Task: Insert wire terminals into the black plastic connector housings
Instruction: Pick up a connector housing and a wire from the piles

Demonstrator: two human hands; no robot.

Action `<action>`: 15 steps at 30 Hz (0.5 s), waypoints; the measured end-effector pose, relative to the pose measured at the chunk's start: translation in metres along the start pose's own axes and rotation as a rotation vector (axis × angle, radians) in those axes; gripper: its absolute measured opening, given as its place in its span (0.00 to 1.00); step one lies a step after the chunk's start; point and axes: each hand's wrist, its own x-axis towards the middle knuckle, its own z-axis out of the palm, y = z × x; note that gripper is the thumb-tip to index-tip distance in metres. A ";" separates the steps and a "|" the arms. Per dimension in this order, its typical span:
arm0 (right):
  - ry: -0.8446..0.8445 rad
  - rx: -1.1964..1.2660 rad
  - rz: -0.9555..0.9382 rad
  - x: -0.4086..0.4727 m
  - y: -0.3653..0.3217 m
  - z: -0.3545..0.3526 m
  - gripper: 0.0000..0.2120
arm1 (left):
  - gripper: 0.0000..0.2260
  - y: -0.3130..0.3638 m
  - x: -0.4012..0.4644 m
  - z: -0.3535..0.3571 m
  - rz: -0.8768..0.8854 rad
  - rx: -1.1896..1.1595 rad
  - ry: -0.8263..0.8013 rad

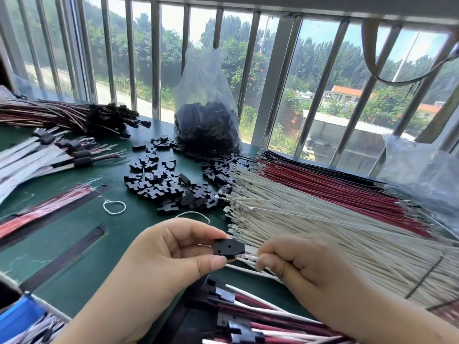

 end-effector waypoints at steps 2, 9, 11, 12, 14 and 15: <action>-0.036 0.043 0.016 0.000 0.000 -0.001 0.11 | 0.17 -0.001 -0.001 -0.001 0.009 0.030 -0.018; -0.224 0.308 0.113 0.000 0.002 -0.008 0.14 | 0.17 -0.005 -0.002 -0.003 -0.036 0.119 -0.092; -0.260 0.258 0.106 0.001 0.002 -0.007 0.13 | 0.18 -0.006 -0.001 -0.003 -0.057 0.159 -0.105; -0.271 0.243 0.100 0.001 0.002 -0.007 0.12 | 0.19 -0.008 0.000 -0.004 -0.064 0.196 -0.119; -0.254 0.251 0.097 0.000 -0.001 -0.005 0.11 | 0.19 -0.010 0.001 -0.004 -0.085 0.240 -0.136; -0.232 0.250 0.088 0.001 -0.003 -0.004 0.12 | 0.17 -0.011 0.001 -0.004 -0.095 0.247 -0.142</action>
